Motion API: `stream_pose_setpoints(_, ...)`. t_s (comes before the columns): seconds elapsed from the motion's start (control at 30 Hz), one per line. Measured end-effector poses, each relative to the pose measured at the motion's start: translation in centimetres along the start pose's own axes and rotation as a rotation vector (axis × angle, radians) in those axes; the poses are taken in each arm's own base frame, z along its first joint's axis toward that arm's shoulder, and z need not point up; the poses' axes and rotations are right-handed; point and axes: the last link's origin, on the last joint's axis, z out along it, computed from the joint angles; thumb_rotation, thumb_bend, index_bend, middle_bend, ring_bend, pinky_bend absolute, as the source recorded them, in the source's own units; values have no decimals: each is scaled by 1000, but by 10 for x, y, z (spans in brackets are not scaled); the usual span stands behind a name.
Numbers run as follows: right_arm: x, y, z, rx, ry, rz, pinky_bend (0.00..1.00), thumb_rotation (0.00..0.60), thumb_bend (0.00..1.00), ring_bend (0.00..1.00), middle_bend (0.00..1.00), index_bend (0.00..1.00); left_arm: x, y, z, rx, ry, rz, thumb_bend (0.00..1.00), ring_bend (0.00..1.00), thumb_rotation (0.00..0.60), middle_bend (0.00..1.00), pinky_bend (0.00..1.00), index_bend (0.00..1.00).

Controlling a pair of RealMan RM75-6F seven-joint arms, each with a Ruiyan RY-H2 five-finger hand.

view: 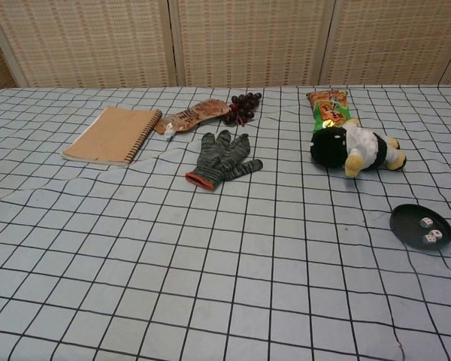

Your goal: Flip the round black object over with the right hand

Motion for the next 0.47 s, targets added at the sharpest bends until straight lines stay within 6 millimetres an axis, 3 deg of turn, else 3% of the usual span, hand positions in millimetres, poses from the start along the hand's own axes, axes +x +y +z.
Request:
stream_pose_setpoints(0.13,11,-2,-9,34,5,21,210,600,103,0,89,110,1,-1,0,6,3,-5,418,253,600,289,532,328)
stream_pose_setpoints(0.47,18,-10,-25,97,118,66,210,600,102,0,89,110,-2,-5,2,15,-4,-1,417,254,600,289,532,329)
